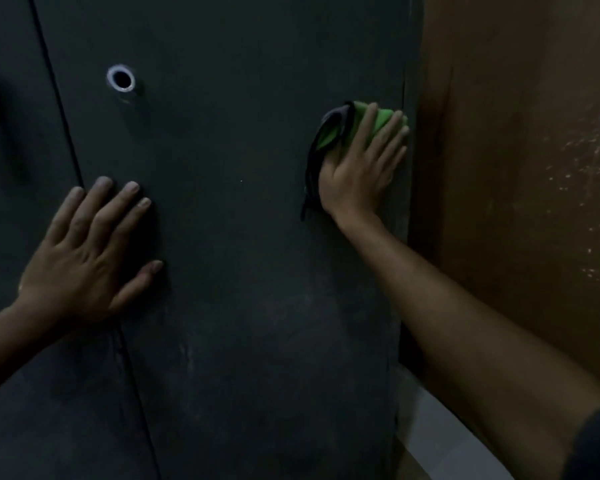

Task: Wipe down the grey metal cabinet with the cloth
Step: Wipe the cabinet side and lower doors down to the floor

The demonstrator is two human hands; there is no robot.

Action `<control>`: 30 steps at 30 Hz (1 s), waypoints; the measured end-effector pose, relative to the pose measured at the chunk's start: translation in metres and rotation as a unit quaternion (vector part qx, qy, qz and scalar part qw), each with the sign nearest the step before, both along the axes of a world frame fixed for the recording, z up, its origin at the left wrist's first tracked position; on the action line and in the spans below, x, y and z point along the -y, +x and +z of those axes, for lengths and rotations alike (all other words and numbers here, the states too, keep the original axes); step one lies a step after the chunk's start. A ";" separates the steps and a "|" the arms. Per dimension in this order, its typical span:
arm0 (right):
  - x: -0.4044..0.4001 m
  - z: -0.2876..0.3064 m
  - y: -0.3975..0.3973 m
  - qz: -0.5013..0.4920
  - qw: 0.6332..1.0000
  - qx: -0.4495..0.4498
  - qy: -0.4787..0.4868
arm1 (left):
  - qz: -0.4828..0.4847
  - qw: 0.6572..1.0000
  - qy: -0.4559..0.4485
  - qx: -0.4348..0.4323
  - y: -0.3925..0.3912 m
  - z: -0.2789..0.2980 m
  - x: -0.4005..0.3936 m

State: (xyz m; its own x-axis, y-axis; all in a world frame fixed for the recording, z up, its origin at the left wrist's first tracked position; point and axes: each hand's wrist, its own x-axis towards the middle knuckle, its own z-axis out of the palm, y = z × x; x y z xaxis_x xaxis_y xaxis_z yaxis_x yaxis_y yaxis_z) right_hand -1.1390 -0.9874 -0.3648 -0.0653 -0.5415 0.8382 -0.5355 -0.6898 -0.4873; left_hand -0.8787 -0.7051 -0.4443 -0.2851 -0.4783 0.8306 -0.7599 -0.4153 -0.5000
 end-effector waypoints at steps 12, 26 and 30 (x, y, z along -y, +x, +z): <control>0.006 -0.038 -0.002 0.027 0.999 0.031 0.019 | -0.001 1.000 -0.008 0.025 -0.012 0.002 -0.001; -0.014 -0.168 -0.008 0.021 0.988 -0.143 -0.060 | 0.002 1.000 -0.007 0.029 -0.010 0.003 -0.001; 0.004 -0.185 -0.039 0.021 0.993 -0.111 0.040 | 0.002 1.000 -0.010 0.028 -0.012 0.004 -0.002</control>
State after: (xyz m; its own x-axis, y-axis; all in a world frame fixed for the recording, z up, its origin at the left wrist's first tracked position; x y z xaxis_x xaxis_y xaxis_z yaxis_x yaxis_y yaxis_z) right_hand -1.1782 -0.9916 -0.5497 0.1410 -0.6053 0.7834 -0.6070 -0.6780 -0.4146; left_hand -0.8905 -0.7031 -0.4405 -0.3304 -0.4637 0.8221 -0.7289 -0.4280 -0.5343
